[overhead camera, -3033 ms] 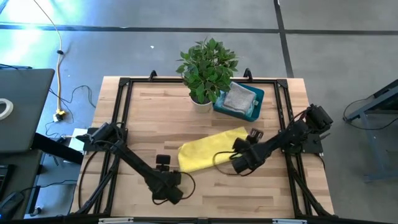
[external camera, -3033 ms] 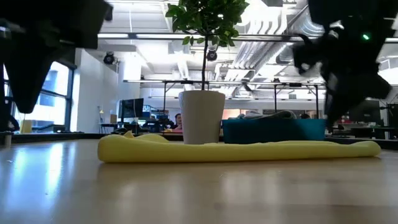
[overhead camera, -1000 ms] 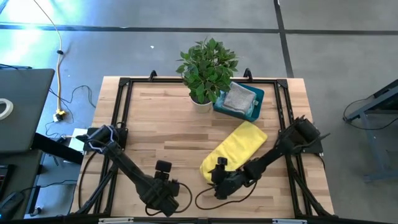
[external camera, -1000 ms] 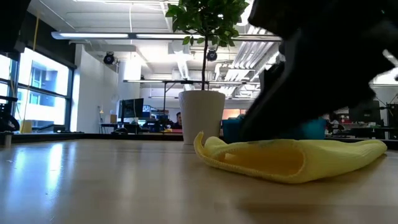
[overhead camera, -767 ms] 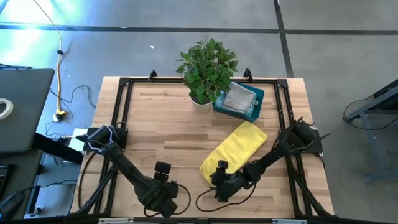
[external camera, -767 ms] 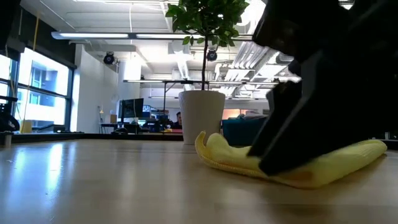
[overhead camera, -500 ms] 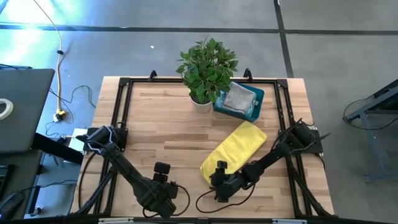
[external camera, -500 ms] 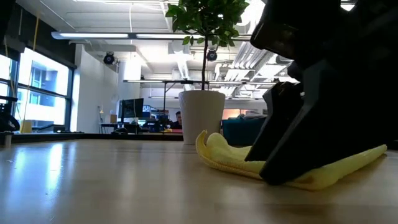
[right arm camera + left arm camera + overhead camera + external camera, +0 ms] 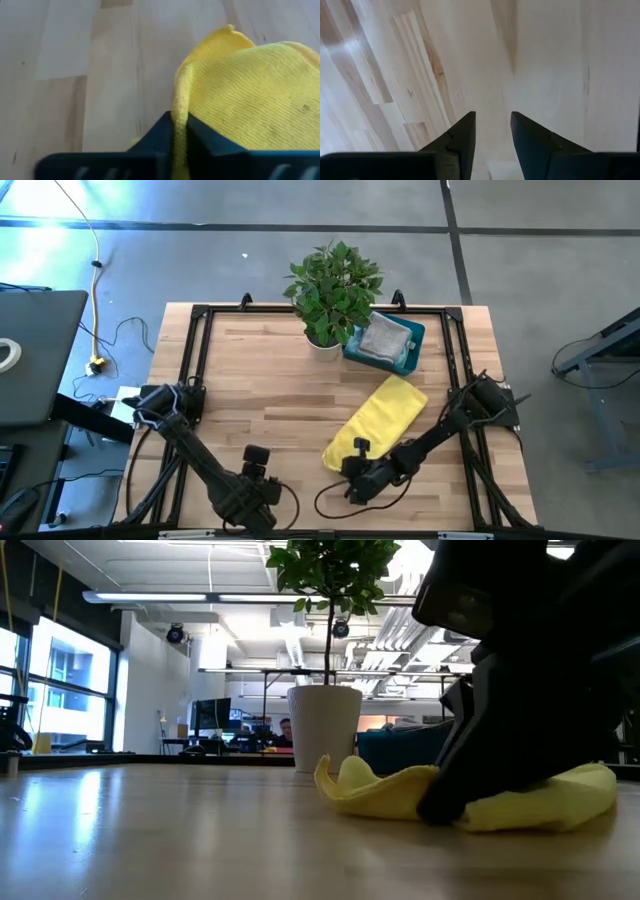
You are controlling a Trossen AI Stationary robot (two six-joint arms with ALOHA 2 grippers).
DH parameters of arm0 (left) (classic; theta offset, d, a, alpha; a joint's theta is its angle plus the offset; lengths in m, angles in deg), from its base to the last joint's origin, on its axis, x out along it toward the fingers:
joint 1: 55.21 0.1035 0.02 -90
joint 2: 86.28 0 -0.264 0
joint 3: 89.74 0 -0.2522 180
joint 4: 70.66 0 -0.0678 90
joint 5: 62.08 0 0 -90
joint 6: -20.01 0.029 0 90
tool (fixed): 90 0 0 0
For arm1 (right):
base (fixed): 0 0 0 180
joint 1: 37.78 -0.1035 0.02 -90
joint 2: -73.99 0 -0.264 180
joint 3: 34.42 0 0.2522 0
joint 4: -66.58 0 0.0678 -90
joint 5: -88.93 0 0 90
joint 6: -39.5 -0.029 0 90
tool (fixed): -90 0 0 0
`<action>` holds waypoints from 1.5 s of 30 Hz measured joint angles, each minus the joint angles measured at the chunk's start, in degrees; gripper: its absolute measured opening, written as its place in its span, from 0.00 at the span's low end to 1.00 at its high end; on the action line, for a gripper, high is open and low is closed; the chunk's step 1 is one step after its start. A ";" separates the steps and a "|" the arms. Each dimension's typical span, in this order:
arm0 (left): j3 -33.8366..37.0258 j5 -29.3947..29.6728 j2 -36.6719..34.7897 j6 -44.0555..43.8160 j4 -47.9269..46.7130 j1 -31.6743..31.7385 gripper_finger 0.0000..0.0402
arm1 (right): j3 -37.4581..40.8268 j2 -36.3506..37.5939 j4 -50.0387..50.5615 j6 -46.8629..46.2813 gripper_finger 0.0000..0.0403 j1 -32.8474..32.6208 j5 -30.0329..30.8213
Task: Fold microfiber towels
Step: Fold the yellow towel
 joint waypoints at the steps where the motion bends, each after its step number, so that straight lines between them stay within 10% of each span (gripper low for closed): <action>1: 0.00 -0.03 0.00 0.00 0.00 -0.21 0.28 | 0.02 0.01 -0.16 -0.50 0.04 0.02 -0.01; 18: 0.00 -0.51 0.00 -2.18 -0.64 -1.41 0.28 | 0.38 5.78 -23.83 -0.55 0.01 0.23 -6.48; 30: 0.00 -0.49 0.00 -2.34 -0.87 -1.37 0.28 | 0.31 20.12 24.74 -11.72 0.01 4.78 13.77; 37: 0.00 0.06 0.00 -0.37 -0.87 -0.86 0.28 | 0.23 23.13 48.58 -17.16 0.02 9.24 13.33; 45: 0.00 0.28 0.00 0.68 -1.09 1.06 0.28 | 0.38 21.21 53.03 -13.47 0.05 14.07 8.69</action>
